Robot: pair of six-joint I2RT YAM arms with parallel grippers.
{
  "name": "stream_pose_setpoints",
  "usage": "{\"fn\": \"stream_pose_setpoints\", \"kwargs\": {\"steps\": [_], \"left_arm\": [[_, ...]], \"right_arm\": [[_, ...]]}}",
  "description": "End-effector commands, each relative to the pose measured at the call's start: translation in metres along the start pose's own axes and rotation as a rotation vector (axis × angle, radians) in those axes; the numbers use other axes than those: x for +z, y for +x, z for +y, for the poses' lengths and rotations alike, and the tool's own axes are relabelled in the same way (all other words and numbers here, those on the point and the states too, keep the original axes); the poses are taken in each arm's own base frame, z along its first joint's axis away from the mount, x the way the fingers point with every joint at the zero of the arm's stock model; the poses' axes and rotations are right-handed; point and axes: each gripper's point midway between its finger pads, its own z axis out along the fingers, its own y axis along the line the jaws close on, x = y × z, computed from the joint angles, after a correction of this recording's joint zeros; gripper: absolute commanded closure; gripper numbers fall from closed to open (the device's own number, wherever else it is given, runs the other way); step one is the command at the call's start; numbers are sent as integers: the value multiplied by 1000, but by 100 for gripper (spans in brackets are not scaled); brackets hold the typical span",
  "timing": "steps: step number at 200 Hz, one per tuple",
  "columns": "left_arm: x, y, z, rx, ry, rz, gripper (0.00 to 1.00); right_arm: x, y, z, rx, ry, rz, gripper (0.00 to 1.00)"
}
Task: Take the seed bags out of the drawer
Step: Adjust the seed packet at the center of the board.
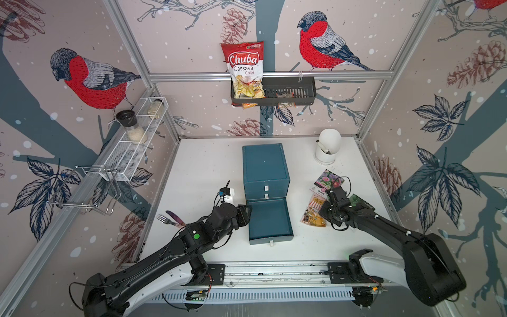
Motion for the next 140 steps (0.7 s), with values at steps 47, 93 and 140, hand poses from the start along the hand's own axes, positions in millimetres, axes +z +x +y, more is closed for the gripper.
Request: {"fn": "stream_pose_setpoints", "kwargs": {"steps": [47, 93, 140], "left_arm": [[-8, -21, -15, 30, 25, -67, 46], [-17, -40, -19, 40, 16, -122, 42], [-18, -59, -16, 16, 15, -146, 41]], "right_arm": [[-32, -2, 10, -35, 57, -82, 42], [-86, 7, 60, -167, -8, -196, 40], [-105, 45, 113, -271, -199, -167, 65]]}}
